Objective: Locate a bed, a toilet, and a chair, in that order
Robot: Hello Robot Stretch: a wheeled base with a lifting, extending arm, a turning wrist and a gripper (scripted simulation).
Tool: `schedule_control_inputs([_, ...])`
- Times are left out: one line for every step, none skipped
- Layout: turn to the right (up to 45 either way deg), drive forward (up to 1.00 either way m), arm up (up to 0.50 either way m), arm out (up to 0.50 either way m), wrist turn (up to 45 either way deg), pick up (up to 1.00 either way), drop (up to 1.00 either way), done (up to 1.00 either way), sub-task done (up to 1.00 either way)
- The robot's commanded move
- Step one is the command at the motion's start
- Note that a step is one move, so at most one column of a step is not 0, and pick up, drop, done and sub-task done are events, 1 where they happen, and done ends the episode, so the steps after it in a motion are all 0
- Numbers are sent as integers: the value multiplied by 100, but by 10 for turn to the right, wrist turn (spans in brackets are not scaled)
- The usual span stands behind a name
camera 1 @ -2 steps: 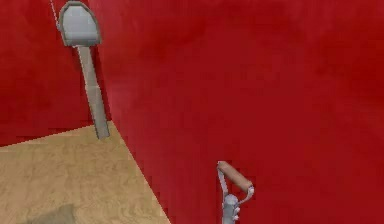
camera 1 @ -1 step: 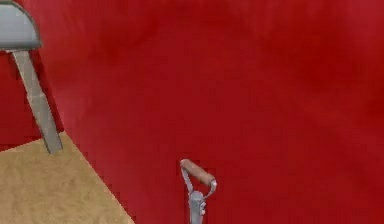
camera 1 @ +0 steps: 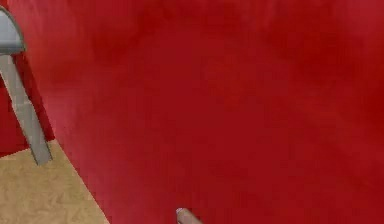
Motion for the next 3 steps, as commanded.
schedule_control_inputs([-450, 0, 0, 0, 0, 0, 0, 0, 0])
schedule_control_inputs([-240, 0, 0, 0, 0, 0, 0, 0, 0])
schedule_control_inputs([0, 100, 0, 0, 0, 0, 0, 0, 0])
